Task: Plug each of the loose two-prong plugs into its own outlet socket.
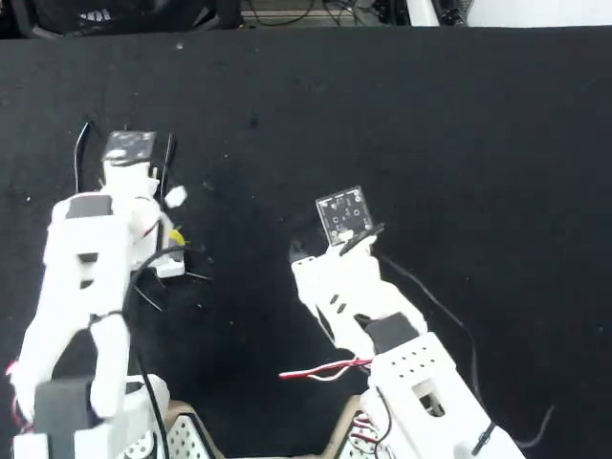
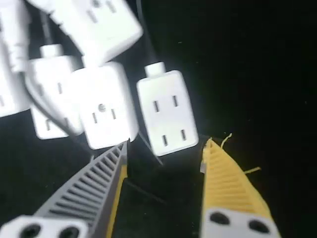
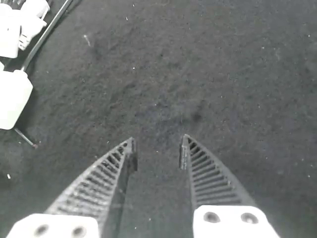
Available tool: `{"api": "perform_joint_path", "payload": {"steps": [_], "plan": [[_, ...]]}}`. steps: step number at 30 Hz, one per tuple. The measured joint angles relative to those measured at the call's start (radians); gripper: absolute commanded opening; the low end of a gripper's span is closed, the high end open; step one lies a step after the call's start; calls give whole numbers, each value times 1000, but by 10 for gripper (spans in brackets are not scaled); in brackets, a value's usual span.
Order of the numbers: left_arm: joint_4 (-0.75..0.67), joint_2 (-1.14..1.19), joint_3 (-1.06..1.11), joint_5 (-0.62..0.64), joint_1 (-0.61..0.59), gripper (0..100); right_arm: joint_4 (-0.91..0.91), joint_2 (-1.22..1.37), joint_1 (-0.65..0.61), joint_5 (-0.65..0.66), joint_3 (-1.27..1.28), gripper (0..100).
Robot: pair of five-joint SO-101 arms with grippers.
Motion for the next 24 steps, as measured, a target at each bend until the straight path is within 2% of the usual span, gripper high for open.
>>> {"api": "perform_joint_path", "payload": {"steps": [7,13,17,24], "plan": [[-129,130,-11,12,21,238,0,0,0,0,0,142],[-230,164,2,126,28,239,0,0,0,0,0,142],[-242,204,9,173,29,239,0,0,0,21,0,142],[-242,275,8,181,31,234,0,0,0,64,0,142]]}}
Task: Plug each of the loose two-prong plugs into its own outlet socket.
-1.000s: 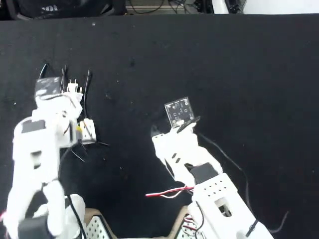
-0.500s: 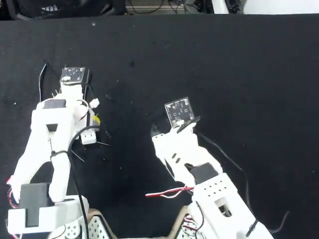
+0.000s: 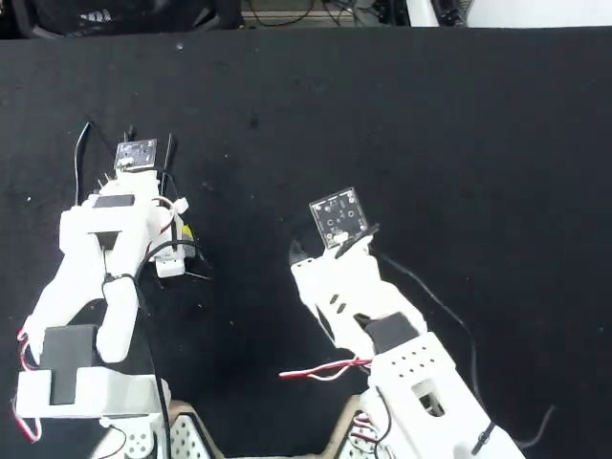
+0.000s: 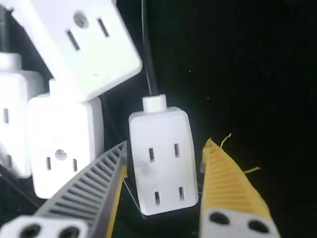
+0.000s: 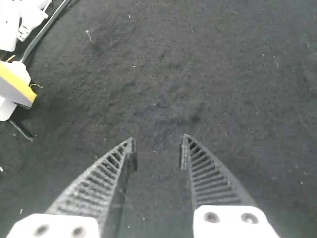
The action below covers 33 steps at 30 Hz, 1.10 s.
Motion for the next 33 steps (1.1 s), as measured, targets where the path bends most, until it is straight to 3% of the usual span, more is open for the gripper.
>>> {"api": "perform_joint_path", "payload": {"steps": [3,8,11,19,22,23,33], "plan": [[0,2,0,2,8,195,0,0,0,2,0,142],[63,3,-21,2,109,25,0,0,0,2,0,141],[140,5,-75,2,193,75,-2,0,11,2,0,141],[328,5,-229,2,376,87,-17,0,123,2,0,141],[334,5,-230,0,425,181,-28,0,123,2,0,141],[333,5,-230,0,434,216,-28,0,123,2,0,141],[425,-83,-224,-12,433,195,-28,0,123,2,0,141]]}}
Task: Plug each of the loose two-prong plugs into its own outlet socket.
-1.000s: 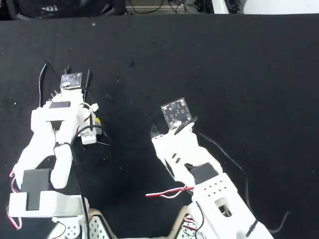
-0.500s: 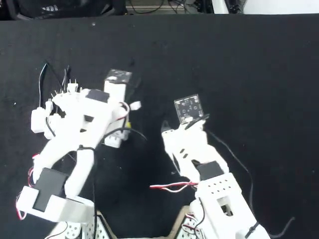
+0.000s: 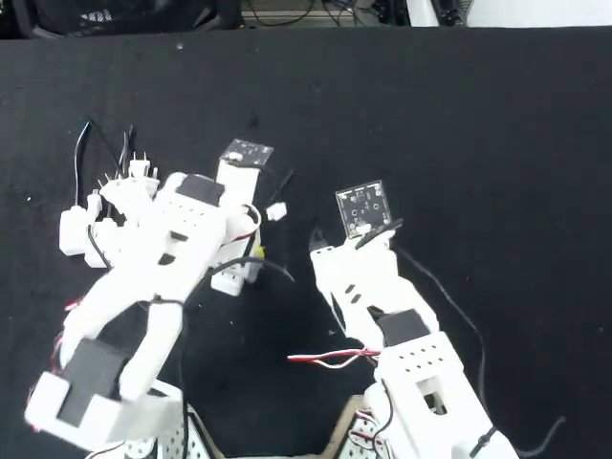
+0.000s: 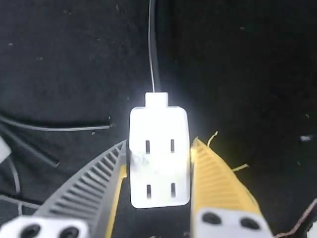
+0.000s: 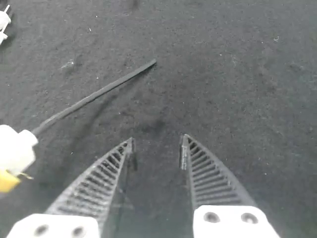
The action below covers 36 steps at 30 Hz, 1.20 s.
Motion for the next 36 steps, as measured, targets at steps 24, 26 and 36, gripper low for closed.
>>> {"api": "perform_joint_path", "payload": {"steps": [24,26,36], "plan": [[-226,-285,411,-107,-207,195,0,0,0,0,0,141],[-204,-287,411,-107,-158,201,0,0,0,0,0,141],[-207,-287,411,-107,-133,322,0,0,0,0,0,141]]}}
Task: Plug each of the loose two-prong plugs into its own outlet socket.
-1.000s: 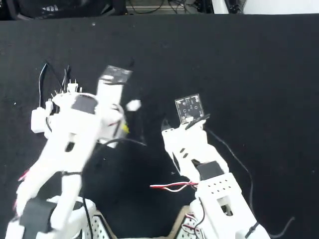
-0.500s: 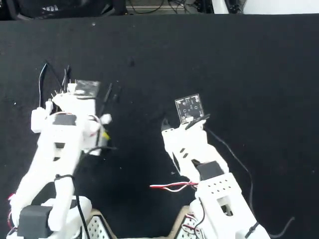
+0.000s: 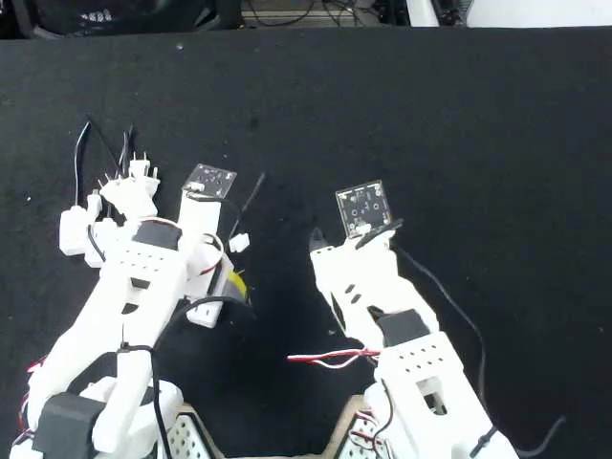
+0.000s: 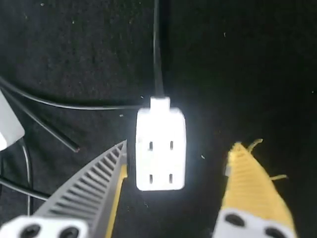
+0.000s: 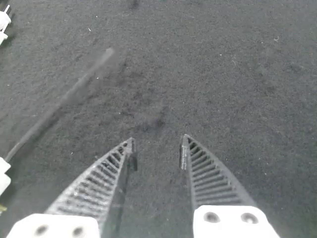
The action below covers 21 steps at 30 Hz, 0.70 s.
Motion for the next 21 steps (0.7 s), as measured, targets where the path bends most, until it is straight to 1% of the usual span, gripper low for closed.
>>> {"api": "perform_joint_path", "payload": {"steps": [7,10,14,17,21], "plan": [[21,0,0,-3,-14,319,0,0,0,0,0,141],[21,0,-28,-15,-101,318,0,0,0,0,0,141],[21,0,-40,-80,-249,317,0,0,0,0,0,141],[20,0,-17,-124,-288,317,0,0,0,0,0,141],[20,0,-9,-144,-324,317,0,0,0,0,0,141]]}}
